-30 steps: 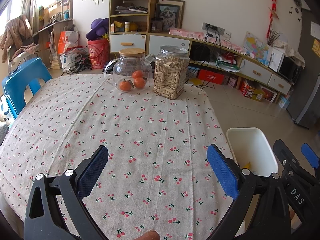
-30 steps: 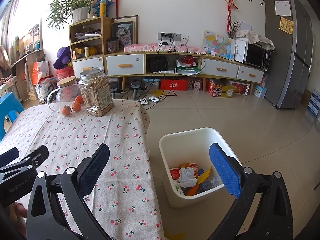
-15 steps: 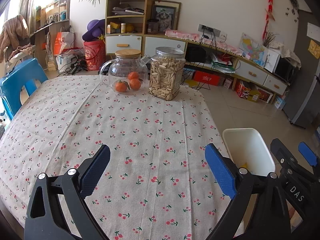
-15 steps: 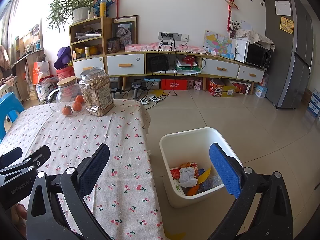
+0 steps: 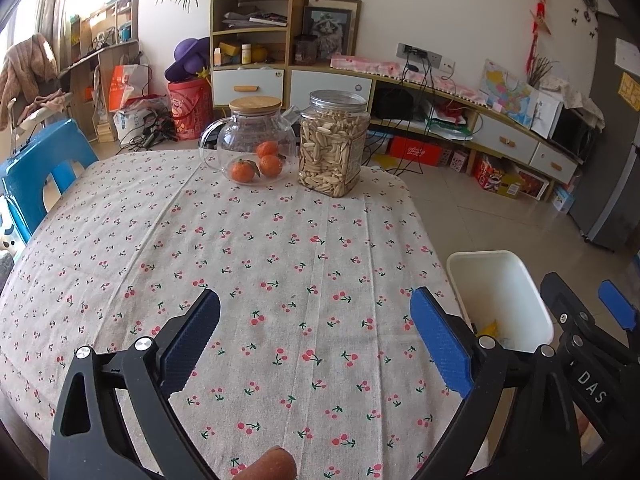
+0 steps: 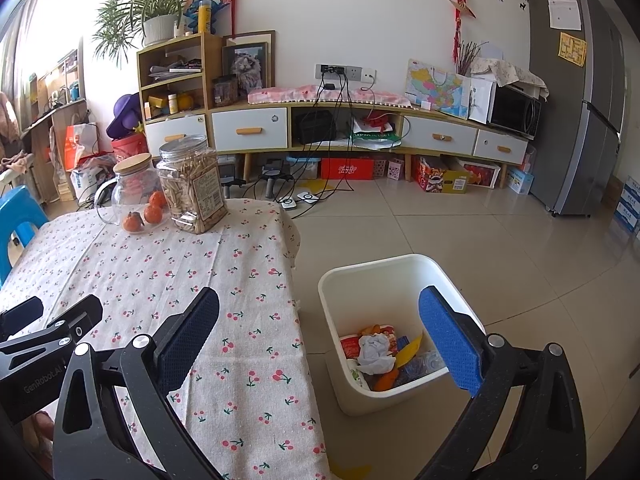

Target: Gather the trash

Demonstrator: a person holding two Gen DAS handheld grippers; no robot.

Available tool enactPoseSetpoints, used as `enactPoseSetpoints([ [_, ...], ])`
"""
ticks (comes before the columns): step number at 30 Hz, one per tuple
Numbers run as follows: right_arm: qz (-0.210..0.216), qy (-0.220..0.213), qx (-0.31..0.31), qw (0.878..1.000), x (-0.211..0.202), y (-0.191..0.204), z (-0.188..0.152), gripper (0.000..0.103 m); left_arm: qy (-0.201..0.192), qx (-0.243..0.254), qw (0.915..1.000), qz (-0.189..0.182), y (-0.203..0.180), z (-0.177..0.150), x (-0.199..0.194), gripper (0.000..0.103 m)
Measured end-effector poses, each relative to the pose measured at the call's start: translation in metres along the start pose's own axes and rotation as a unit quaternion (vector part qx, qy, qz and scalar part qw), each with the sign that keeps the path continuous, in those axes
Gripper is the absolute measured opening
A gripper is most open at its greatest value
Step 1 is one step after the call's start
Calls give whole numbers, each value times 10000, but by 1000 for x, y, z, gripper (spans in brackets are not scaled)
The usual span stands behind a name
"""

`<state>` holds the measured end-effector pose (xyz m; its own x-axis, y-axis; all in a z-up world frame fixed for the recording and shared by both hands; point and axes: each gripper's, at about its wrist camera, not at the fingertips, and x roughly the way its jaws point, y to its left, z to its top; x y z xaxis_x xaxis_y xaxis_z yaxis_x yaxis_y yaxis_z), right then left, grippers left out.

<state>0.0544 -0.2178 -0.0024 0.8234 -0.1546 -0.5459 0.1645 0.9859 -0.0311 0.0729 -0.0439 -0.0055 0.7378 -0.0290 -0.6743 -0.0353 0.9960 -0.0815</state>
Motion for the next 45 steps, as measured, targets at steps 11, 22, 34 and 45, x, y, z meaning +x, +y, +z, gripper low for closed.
enactPoseSetpoints([
  [11,1,2,-1,10000,0,0,0,96,35,-71,10000,27,2,0,1,93],
  [22,8,12,5,10000,0,0,0,96,52,-91,9999,48,4,0,2,93],
  [34,7,20,6,10000,0,0,1,96,83,-108,9999,71,5,0,4,93],
  [45,14,33,4,10000,1,-1,1,96,108,-119,9998,80,5,-1,5,93],
])
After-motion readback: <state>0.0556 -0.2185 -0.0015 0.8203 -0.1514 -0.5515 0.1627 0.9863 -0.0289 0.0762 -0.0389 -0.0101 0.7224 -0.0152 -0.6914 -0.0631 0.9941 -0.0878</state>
